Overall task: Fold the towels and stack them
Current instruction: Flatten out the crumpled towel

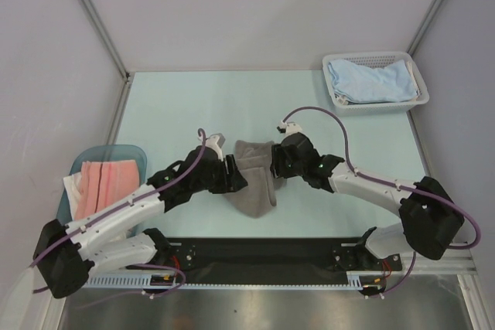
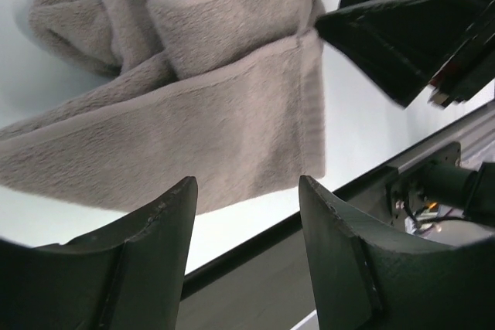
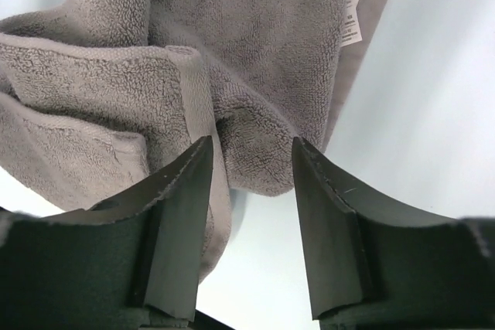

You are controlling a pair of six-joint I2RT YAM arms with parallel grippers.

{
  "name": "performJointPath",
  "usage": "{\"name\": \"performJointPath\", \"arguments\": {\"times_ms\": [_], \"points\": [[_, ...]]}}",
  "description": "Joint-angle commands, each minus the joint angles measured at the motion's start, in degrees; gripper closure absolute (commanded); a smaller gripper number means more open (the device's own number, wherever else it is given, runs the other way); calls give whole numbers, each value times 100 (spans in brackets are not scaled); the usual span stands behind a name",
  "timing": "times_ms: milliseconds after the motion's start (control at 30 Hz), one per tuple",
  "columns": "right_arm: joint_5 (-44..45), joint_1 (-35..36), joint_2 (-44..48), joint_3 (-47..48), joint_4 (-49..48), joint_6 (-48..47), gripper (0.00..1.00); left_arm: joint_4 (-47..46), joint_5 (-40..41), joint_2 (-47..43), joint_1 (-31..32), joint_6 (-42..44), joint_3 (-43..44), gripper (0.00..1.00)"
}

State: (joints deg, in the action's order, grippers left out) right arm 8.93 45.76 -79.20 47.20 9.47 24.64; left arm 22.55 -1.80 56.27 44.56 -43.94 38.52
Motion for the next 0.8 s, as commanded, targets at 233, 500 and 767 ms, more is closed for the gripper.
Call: {"name": "performJointPath", "arguments": {"times_ms": [233, 500, 767], "points": [[-163, -584, 616, -71, -525, 216, 52, 170, 1515, 1165, 572, -1580, 1419, 39], [-1568, -990, 371, -132, -1614, 225, 52, 1401, 1526, 2282, 581, -2917, 2448, 51], [-2378, -1104, -227, -193, -2388, 348, 51, 1770, 1244, 3091, 721, -3269, 2819, 50]]}}
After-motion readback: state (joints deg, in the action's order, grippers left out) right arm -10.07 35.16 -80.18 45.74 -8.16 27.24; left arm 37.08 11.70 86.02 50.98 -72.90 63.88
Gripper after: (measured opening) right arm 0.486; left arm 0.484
